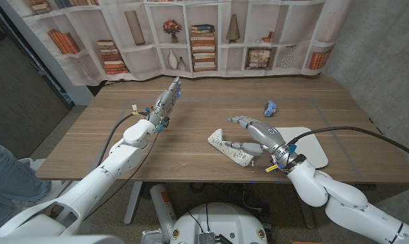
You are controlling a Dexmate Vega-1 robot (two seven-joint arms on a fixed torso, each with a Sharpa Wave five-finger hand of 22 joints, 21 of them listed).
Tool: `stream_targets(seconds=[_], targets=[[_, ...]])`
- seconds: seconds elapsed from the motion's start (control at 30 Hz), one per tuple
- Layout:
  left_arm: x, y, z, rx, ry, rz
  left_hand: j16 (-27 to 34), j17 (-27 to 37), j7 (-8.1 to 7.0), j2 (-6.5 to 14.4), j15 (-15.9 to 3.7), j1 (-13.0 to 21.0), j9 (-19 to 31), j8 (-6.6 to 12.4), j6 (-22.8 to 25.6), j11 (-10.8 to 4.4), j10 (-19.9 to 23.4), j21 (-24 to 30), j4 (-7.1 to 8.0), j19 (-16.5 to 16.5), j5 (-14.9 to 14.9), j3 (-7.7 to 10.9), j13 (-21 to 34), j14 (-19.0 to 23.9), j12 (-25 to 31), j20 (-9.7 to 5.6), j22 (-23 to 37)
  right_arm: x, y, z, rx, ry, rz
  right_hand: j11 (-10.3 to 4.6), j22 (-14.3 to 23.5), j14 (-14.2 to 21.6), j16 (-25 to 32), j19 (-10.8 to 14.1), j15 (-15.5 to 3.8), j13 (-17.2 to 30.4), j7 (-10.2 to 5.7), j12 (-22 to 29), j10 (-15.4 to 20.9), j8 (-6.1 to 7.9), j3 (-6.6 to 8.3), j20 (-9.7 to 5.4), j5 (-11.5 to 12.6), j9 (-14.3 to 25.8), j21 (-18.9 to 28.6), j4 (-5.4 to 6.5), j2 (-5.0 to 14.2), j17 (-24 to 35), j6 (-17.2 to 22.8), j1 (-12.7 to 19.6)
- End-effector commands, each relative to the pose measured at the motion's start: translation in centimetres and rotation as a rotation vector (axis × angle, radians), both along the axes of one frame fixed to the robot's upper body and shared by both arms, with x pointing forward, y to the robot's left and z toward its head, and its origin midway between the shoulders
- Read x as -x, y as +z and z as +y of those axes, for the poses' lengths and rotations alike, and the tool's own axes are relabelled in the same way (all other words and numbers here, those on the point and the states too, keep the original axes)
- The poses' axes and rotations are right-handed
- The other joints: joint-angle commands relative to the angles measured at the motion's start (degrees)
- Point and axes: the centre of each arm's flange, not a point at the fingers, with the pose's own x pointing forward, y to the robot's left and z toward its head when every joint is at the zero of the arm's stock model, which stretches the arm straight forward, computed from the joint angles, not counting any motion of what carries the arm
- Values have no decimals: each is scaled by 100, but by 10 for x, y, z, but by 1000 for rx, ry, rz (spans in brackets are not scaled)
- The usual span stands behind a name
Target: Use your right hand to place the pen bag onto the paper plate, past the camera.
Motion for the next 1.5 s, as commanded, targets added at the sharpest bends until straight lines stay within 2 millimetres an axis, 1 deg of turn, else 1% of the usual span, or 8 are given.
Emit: stream_targets(seconds=[0.03,0.17,0.53,0.63,0.77,0.93,1.33,1.5], targets=[[2,2,1,-1,4,-9,16,21,16,9,42,85,14,7,2,-18,-31,9,10,-296,-19,-25,26,-142,-15,35,19,-5,-2,5,19,-14,0,4,11,99,36,77,-16,15,48,44,120,31,32,5,45,13,18,38,5,11,95,98],[2,3,3,-3,4,-9,14,21,13,10,38,87,14,5,-1,-27,-32,8,9,-299,-21,-28,26,-146,-15,36,19,-6,-3,7,25,-26,3,15,13,159,47,120,-5,15,76,57,174,41,32,17,63,13,29,49,-4,12,143,127],[1,4,2,-9,3,-9,12,21,5,19,41,99,14,3,-3,-27,-33,9,8,-298,-27,-38,26,-151,-16,48,19,-8,-8,10,31,-48,2,34,15,240,55,147,-36,14,38,71,253,56,33,51,96,14,27,69,-16,14,232,179],[2,5,2,-13,4,-10,12,21,-1,21,43,102,15,5,4,-28,-41,7,7,-302,-28,-41,26,-151,-19,63,19,-8,-10,9,24,-51,-1,115,18,367,74,220,6,12,70,119,430,80,32,58,126,15,42,89,-26,12,353,227],[2,6,1,-14,5,-9,12,21,1,24,45,105,15,2,-3,-28,-39,7,7,-303,-30,-44,26,-151,-18,66,19,-8,-12,9,25,-59,5,148,20,534,104,332,69,8,96,136,534,92,29,58,149,16,71,105,-35,9,446,265],[3,4,1,-14,7,-5,12,21,-4,27,42,109,15,4,3,-30,-38,8,6,-303,-32,-47,26,-152,-17,70,19,-9,-14,10,28,-60,14,151,22,608,108,419,43,6,83,135,572,82,32,132,163,17,93,111,-35,7,461,297],[3,-1,2,-13,13,3,15,21,-14,37,53,120,15,4,3,-29,-43,8,5,-304,-38,-54,26,-147,-19,77,19,-13,-21,12,24,-59,42,165,26,622,70,532,105,6,-10,82,513,32,69,292,176,21,112,112,6,5,396,395],[3,-2,1,-14,10,5,16,22,-16,39,55,123,15,5,7,-33,-39,9,5,-302,-39,-57,26,-144,-17,80,19,-13,-22,12,19,-63,42,169,27,649,60,684,133,6,-37,58,487,10,78,331,174,22,157,113,7,6,367,431]])
